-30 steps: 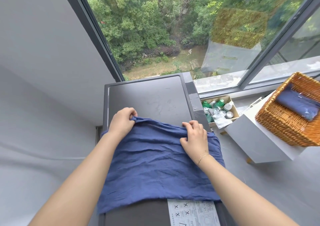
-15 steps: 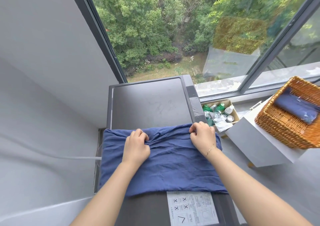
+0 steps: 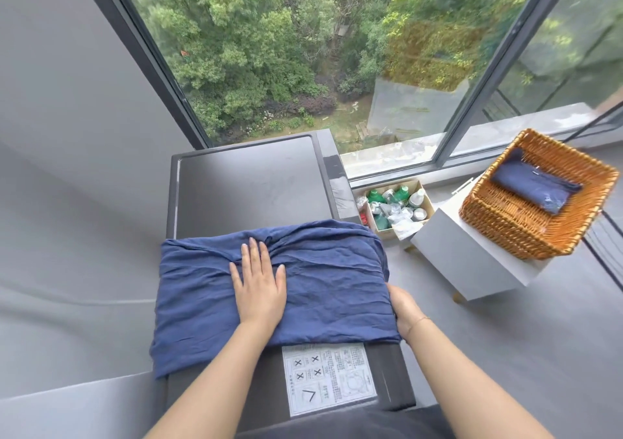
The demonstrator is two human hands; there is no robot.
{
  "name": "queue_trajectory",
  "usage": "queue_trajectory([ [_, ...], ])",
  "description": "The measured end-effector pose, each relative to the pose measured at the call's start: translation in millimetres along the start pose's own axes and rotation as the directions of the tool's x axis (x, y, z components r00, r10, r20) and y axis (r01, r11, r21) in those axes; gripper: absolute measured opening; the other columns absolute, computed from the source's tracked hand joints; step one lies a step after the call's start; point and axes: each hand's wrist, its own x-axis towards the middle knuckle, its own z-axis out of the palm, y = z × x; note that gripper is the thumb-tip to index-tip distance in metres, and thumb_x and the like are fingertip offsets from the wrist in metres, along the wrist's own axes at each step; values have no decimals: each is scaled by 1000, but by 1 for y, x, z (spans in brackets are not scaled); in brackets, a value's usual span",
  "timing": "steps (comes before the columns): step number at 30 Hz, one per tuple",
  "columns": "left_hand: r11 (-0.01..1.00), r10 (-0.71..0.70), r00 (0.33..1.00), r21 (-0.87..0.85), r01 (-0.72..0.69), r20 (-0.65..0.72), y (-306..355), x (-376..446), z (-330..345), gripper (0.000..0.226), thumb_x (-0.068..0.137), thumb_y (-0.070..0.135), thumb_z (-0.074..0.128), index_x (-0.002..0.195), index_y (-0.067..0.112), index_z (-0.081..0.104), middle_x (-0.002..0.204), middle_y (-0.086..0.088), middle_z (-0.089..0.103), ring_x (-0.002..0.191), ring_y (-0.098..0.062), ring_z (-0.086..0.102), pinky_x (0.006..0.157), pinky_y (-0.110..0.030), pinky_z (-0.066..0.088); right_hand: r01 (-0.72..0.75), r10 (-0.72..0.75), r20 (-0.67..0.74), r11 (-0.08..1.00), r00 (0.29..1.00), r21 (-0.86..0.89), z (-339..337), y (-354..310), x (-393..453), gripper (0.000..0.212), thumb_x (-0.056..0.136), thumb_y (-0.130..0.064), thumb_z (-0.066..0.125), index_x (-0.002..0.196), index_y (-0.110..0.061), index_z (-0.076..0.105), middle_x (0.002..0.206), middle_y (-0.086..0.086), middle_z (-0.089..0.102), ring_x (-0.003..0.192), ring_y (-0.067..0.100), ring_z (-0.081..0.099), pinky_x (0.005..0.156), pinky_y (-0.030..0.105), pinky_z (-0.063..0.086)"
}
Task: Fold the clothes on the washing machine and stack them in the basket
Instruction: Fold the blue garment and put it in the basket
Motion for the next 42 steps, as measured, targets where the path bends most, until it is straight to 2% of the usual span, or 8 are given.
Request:
queue_trajectory([
  [9, 999, -48, 999, 19, 48, -15, 13, -2, 2, 75, 92, 48, 9, 150, 4, 23, 160, -11, 16, 148, -26, 14, 117, -51, 10, -219, 228, -1, 939, 974, 266, -29, 21, 0, 39, 99, -12, 40, 69, 2, 61, 47, 17, 62, 33, 29, 58, 25, 32, 42],
  [14, 998, -61, 998, 33, 61, 18, 18, -1, 1, 63, 102, 40, 30, 153, 6, 13, 162, -8, 5, 149, -23, 2, 119, -49, 2, -141, 164, 3, 836, 986, 530, -37, 0, -2, 13, 97, -18, 50, 93, -12, 61, 60, 7, 70, 61, 25, 68, 100, 29, 43],
  [18, 997, -66, 997, 30, 65, 49, 23, -2, -3, 65, 102, 40, 27, 153, 8, 4, 162, -6, -4, 149, -21, -7, 119, -47, -4, -112, -32, 180, 672, 983, 732, -49, -12, -4, 59, 44, -16, 94, 98, -21, 71, 80, 2, 75, 72, 22, 72, 62, 35, 60],
  [20, 998, -61, 995, 39, 58, 84, 26, -2, -3, 66, 102, 42, 24, 153, 9, -1, 162, -5, -9, 149, -21, -12, 118, -47, -7, -61, -120, 166, 606, 979, 793, -51, -23, -15, 28, 61, -25, 88, 81, -12, 74, 74, 10, 74, 60, 25, 71, 43, 40, 55],
  [26, 1000, -21, 985, -4, 22, 171, 46, 2, -7, 71, 100, 50, 18, 153, 9, -6, 161, -5, -15, 147, -22, -16, 117, -48, -9, 10, -324, 200, 546, 924, 838, -57, -55, -14, 103, 5, -14, 98, 102, 1, 64, 90, 19, 73, 72, 34, 72, 47, 46, 56],
  [33, 994, -31, 956, -88, 59, 292, 84, 9, -11, 72, 100, 50, 25, 153, 14, -8, 159, -1, -21, 147, -21, -19, 116, -49, -10, 129, -449, 116, 480, 886, 868, -62, -97, -48, 24, 83, -25, 68, 90, -2, 74, 96, 15, 73, 79, 29, 73, 56, 41, 59],
  [38, 961, 33, 947, -272, 58, 318, 99, 11, -22, 58, 104, 40, 26, 154, 17, 7, 162, 1, -9, 149, -17, -8, 120, -40, -4, 162, -506, 169, 546, 846, 822, -61, -125, -67, 37, 100, -33, 40, 112, -5, 61, 105, 13, 72, 90, 28, 72, 70, 44, 60],
  [42, 535, 54, 919, -788, 304, 392, 72, 13, -53, 49, 105, 29, 34, 152, 21, 22, 157, 5, 25, 145, -9, 21, 119, -28, 15, 201, -517, 236, 652, 823, 731, -34, -140, -93, 39, 99, -31, 43, 107, -4, 70, 111, 13, 70, 95, 28, 70, 78, 46, 58],
])
